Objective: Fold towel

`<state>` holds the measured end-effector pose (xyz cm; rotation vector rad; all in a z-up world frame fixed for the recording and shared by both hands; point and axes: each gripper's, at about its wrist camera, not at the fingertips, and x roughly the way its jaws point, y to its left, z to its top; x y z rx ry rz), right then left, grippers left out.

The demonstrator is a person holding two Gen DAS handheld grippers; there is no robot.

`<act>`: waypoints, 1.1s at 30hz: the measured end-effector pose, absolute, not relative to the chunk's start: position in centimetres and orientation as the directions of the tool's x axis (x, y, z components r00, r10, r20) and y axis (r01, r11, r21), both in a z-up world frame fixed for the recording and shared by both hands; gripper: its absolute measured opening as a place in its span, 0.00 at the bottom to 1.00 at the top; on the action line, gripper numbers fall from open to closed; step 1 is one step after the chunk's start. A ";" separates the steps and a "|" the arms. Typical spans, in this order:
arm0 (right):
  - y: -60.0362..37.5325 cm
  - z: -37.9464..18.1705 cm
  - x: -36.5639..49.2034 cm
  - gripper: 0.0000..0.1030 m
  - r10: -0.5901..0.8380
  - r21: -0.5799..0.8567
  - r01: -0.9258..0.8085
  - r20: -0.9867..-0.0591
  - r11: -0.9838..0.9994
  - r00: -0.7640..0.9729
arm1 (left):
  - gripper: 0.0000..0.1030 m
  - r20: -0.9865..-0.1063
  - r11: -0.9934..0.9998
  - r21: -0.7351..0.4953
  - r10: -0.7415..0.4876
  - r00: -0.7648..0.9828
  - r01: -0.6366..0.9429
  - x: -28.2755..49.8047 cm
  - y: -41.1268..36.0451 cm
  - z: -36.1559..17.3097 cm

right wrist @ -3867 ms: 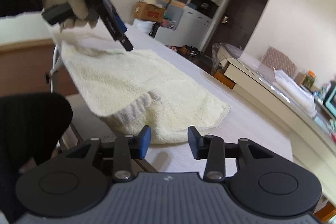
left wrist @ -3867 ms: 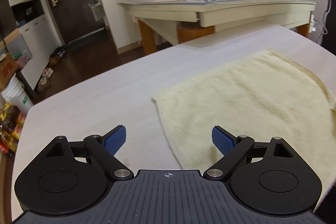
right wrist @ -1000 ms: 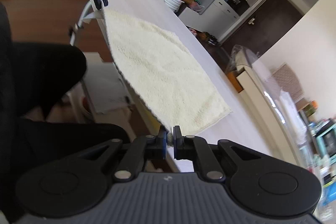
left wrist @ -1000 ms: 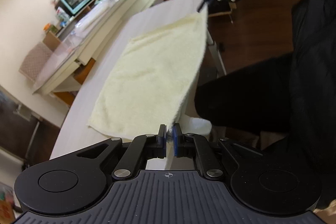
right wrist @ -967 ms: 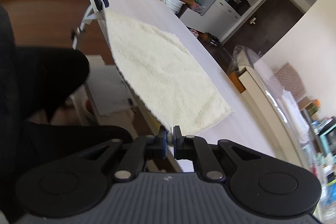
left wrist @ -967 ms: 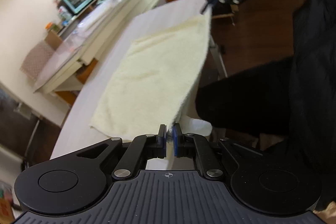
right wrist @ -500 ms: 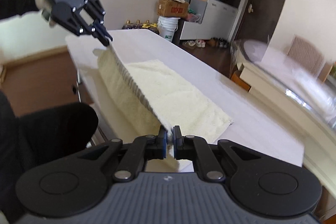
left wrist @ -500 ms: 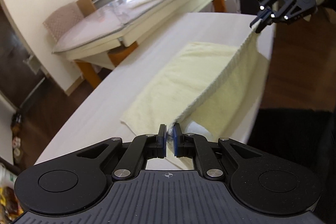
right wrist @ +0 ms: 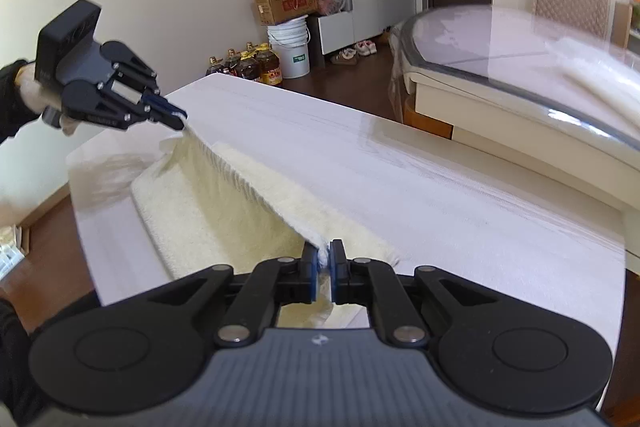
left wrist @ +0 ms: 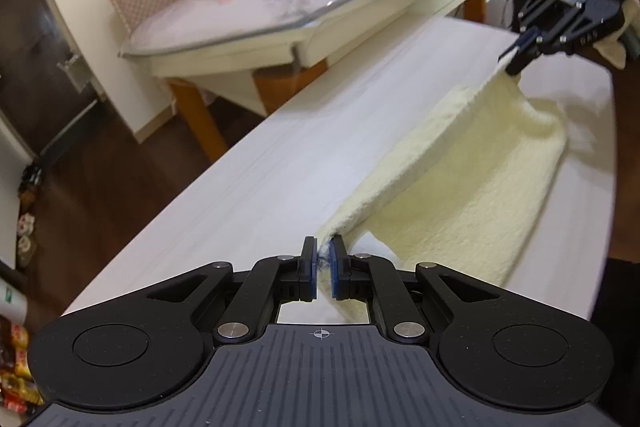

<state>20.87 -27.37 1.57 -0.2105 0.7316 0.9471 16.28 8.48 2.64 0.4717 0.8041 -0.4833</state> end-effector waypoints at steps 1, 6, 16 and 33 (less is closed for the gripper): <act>-27.2 1.3 21.5 0.07 0.661 0.151 -0.796 -0.657 0.586 0.362 | 0.06 -0.771 0.795 0.210 -0.223 0.597 0.569 16.5 8.6 2.4; -26.5 -0.2 23.8 0.07 0.640 0.184 -0.773 -0.690 0.608 0.339 | 0.07 -0.789 0.812 0.181 -0.217 0.575 0.555 17.7 9.1 0.9; -26.3 -1.8 24.0 0.09 0.588 0.155 -0.729 -0.710 0.667 0.388 | 0.15 -0.787 0.826 0.200 -0.185 0.589 0.527 18.1 9.5 -0.7; -27.0 1.3 18.0 0.40 0.553 0.071 -0.645 -0.591 0.761 0.587 | 0.47 -0.746 0.869 0.183 -0.181 0.640 0.459 18.3 11.8 0.7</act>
